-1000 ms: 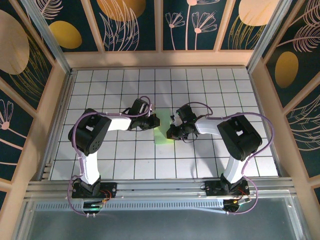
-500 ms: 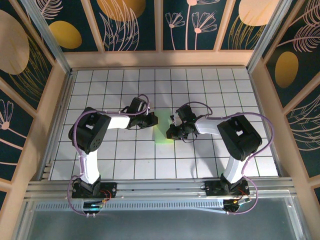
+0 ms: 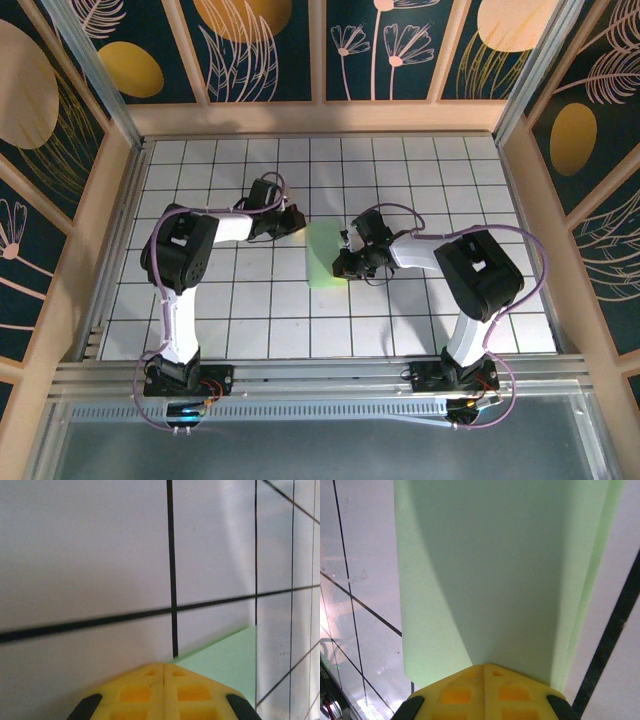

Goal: Fold a paper plane with a square sheet of paper (fold left side to right side)
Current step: First fold the square sheet of paper in half at the center of the table.

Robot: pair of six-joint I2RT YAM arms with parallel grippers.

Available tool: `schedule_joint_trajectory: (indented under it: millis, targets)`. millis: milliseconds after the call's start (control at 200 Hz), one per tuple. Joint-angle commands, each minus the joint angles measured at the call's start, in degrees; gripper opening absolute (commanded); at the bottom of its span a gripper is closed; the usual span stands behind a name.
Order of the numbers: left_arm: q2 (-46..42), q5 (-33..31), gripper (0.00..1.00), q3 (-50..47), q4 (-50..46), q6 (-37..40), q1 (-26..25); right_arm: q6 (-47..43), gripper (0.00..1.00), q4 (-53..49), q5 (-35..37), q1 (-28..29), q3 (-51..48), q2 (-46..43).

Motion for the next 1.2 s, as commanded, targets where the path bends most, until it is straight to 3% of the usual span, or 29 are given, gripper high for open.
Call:
schedule_joint_trajectory:
  millis: [0,190,405,626,851,1196]
  targets:
    - [4.3,-4.0,0.06,2.6,-3.0,1.9,1.0,-1.5,0.0,-6.4,9.5,-0.7,-3.3,4.5]
    - [3.4,-5.1,0.06,2.3,-3.2,2.4,1.2,-1.5,0.0,-6.6,9.5,-0.7,-3.1,4.3]
    - [-5.9,-7.8,0.07,-4.6,-1.9,3.5,1.2,-1.4,0.0,-6.7,9.6,-0.7,-2.9,3.5]
    - [-13.8,1.9,0.07,-14.1,6.9,0.4,-0.5,-1.4,0.0,-6.8,9.5,-0.7,-2.8,3.5]
    - [-11.9,6.2,0.07,-13.9,11.8,-3.1,-6.8,-1.1,0.0,-6.9,9.5,-0.6,-2.6,3.9]
    - [-6.2,-1.5,0.07,-9.0,5.7,-0.2,-7.5,-1.3,0.0,-7.5,9.6,-0.7,-2.3,3.8]
